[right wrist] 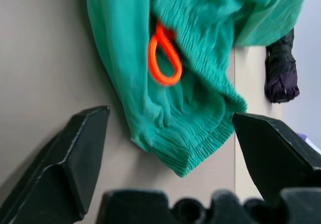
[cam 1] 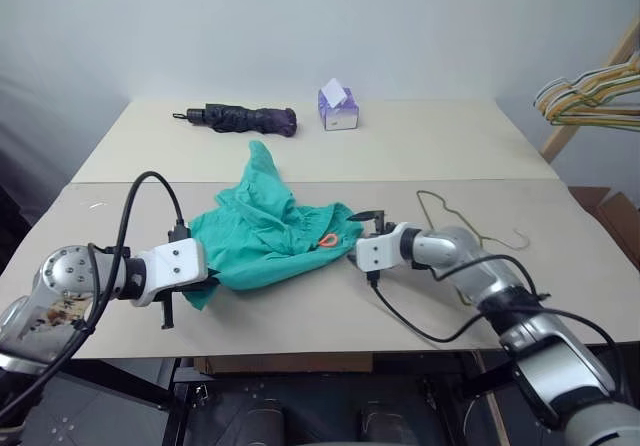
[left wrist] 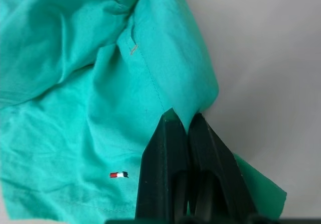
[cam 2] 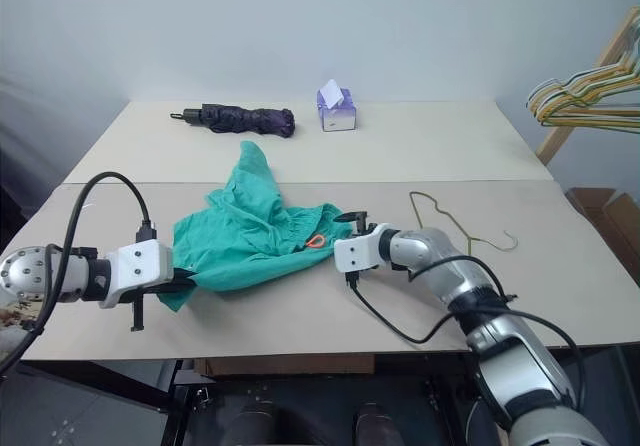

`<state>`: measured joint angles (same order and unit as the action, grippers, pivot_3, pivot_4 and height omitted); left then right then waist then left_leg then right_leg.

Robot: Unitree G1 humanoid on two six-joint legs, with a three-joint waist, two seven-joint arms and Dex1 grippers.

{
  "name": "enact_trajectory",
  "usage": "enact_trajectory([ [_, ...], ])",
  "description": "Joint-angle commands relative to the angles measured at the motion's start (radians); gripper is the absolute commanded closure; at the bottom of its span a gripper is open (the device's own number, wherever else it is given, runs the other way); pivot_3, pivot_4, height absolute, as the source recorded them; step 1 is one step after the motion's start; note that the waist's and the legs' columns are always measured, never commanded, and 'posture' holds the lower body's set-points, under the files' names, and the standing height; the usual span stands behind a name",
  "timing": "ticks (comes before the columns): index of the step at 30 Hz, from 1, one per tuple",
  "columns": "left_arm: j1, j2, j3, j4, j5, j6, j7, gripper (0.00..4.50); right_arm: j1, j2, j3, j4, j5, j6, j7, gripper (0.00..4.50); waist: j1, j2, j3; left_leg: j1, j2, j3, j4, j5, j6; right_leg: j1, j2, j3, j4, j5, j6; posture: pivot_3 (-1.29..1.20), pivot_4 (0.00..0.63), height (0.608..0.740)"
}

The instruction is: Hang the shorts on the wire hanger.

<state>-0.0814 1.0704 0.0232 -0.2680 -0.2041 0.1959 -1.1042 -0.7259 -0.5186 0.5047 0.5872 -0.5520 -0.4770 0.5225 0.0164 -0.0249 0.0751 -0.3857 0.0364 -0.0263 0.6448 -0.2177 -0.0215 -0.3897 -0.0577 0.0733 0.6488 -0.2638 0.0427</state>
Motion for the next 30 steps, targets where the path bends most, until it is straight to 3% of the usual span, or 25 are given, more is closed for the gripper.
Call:
enact_trajectory([
  [1,0.009,0.0,0.049,-0.043,-0.018,-0.001,0.003,4.46,-0.067,0.007,0.035,0.115,-0.108,-0.063,-0.148,0.0,0.0,0.0,0.0,0.0,0.0,0.0,0.0,0.0,0.0,0.0,0.0,0.0,0.0,0.0,0.0,0.19,0.041,0.74],
  [5,0.033,-0.005,0.065,-0.058,-0.014,0.002,0.01,4.5,-0.104,0.023,0.067,0.182,-0.14,-0.133,-0.19,0.53,-0.002,0.0,0.0,0.001,0.0,0.0,0.0,0.0,0.0,0.001,0.0,0.0,0.001,0.0,0.0,0.19,0.04,0.74],
  [16,0.046,-0.011,0.073,-0.054,-0.018,-0.011,-0.007,4.5,-0.148,0.074,0.105,0.291,-0.206,-0.127,-0.234,4.37,-0.006,0.0,0.0,0.003,0.0,-0.001,0.0,0.0,0.0,0.001,0.001,0.0,0.003,0.0,-0.001,0.18,0.037,0.74],
  [23,0.046,-0.013,0.057,-0.018,0.019,-0.07,-0.013,4.5,-0.06,-0.007,0.041,0.115,-0.103,-0.142,-0.12,4.48,0.0,0.0,0.0,0.002,0.0,-0.001,-0.001,0.0,0.0,0.001,0.0,0.0,0.003,0.0,-0.001,0.15,0.034,0.74],
  [30,-0.029,0.003,0.003,0.158,0.061,-0.311,-0.128,4.5,0.167,-0.239,-0.075,-0.4,0.31,-0.103,0.248,4.48,0.002,0.0,0.0,0.001,0.0,-0.001,-0.001,0.0,0.0,0.001,0.0,0.0,0.001,0.0,-0.001,0.12,0.031,0.74],
])
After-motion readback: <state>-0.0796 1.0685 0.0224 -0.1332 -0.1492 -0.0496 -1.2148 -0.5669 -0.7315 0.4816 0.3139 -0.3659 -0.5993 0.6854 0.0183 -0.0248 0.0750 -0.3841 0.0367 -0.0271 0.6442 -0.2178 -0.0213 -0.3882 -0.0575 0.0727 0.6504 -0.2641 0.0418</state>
